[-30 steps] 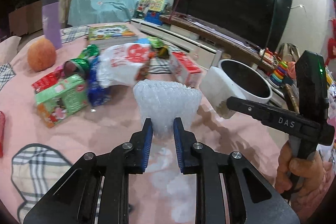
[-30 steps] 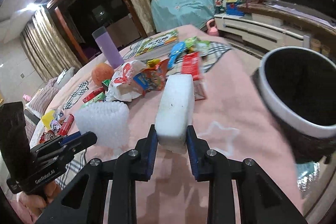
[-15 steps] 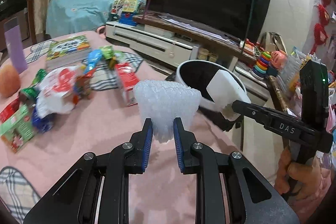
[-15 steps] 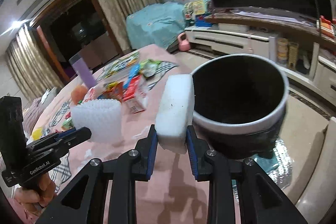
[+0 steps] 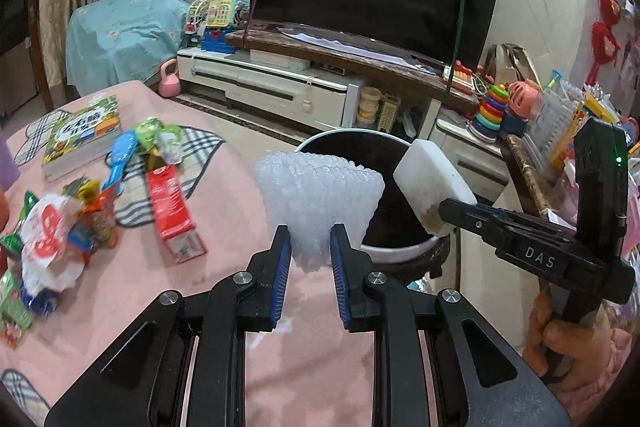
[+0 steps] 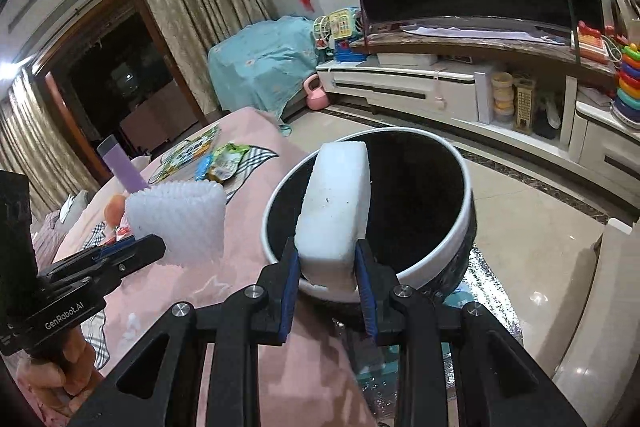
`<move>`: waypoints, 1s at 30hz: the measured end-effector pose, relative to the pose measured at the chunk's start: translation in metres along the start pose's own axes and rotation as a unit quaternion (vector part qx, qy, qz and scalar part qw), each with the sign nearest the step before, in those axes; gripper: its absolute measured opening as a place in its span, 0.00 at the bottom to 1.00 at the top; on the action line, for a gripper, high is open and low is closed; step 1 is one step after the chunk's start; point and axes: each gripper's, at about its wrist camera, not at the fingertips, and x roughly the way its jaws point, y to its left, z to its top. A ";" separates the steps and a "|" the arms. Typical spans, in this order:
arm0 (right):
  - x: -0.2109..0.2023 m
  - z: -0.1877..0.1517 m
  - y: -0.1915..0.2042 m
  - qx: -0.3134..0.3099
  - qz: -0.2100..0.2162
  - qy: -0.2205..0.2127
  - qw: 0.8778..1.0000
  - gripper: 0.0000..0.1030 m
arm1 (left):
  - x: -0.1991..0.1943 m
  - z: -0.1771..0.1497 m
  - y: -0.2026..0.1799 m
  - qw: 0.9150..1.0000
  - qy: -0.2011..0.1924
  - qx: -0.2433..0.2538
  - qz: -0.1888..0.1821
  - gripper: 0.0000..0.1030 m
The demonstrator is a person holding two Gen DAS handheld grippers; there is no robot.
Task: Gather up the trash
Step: 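Carry the mesh sleeve and foam block over the trash bin with both grippers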
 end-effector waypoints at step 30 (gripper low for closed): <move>0.045 0.036 -0.043 0.006 -0.019 0.053 0.998 0.29 | 0.096 0.038 -0.026 0.997 0.081 0.015 -0.008 0.20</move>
